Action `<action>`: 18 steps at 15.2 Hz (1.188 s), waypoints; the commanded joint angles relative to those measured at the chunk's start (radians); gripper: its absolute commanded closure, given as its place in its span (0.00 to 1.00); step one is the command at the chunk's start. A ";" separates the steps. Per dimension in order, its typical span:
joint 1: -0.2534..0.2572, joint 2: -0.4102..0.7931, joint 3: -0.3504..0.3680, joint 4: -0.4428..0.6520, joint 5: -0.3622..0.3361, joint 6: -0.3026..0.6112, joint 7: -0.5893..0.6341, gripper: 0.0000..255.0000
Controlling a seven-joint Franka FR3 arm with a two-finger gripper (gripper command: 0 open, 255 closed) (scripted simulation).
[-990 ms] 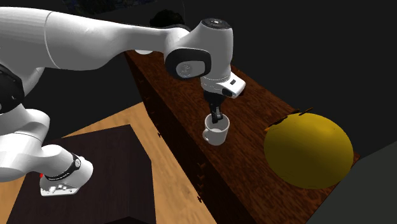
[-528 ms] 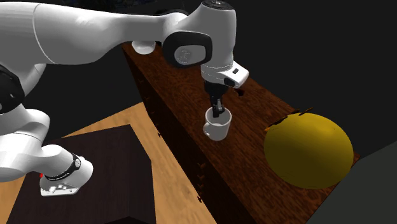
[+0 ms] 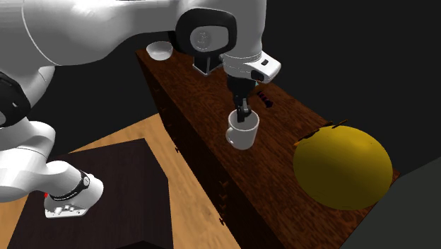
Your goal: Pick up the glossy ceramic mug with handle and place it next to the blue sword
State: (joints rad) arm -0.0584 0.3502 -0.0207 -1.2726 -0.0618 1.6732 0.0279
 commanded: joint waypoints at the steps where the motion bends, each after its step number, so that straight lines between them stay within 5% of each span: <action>1: 0.000 0.009 0.000 0.038 0.000 -0.029 -0.002 1.00; 3: 0.000 0.018 0.000 0.076 0.001 -0.058 -0.004 1.00; 18: 0.233 0.067 0.092 0.157 -0.048 -0.114 0.309 1.00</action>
State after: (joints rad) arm 0.1580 0.4087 0.0652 -1.1382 -0.1062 1.5746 0.3154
